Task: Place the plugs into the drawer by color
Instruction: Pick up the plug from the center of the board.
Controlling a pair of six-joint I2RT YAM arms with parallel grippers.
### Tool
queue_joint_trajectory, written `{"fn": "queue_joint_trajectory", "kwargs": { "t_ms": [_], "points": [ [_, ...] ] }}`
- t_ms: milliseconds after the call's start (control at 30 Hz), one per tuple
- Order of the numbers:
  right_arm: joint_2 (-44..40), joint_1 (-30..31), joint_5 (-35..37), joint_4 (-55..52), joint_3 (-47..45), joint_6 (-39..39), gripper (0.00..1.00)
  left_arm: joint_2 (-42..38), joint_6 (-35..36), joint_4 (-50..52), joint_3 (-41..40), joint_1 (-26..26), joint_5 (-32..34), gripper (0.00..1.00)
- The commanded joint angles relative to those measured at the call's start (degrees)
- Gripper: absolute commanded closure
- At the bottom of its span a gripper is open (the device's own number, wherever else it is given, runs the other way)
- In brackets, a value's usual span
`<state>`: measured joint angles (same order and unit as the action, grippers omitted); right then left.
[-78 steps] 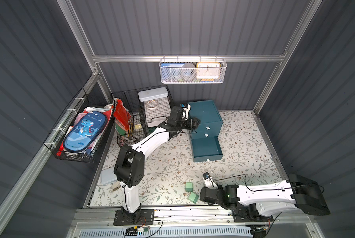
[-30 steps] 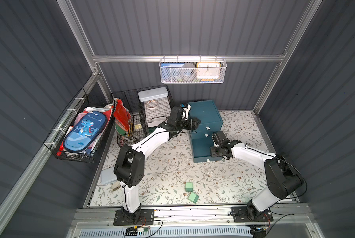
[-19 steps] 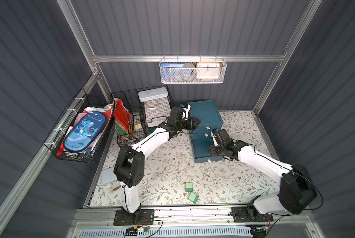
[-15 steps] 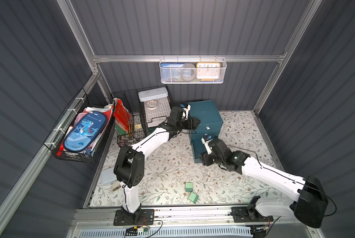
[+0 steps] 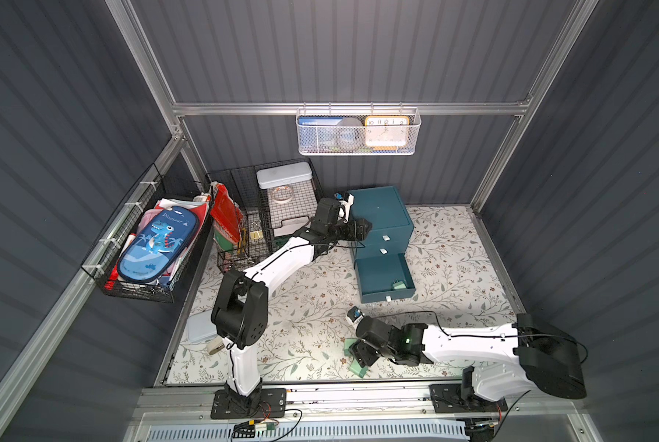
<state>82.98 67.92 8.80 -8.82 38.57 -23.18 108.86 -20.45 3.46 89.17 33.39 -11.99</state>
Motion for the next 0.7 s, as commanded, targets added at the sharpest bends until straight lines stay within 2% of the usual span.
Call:
{"fn": "queue_joint_trajectory", "kwargs": {
  "t_ms": [0,333,500,667],
  "points": [
    [2.19,-0.05,1.79,1.22,0.04,-0.28,0.25,1.35,2.95,10.68,-2.59,0.45,0.91,0.19],
    [-1.06,-2.33,4.61,-2.41,-1.14,-0.14,0.26,1.36,2.62,10.33,-2.47,0.45,0.56,0.19],
    [-4.05,-5.34,9.10,-7.44,-1.97,-2.91,0.27,1.23,2.83,10.51,-2.06,0.45,0.56,0.19],
    [-6.58,-6.40,8.46,-9.73,-0.27,-7.45,0.31,1.23,2.79,10.51,-2.17,0.45,0.47,0.19]
  ]
}}
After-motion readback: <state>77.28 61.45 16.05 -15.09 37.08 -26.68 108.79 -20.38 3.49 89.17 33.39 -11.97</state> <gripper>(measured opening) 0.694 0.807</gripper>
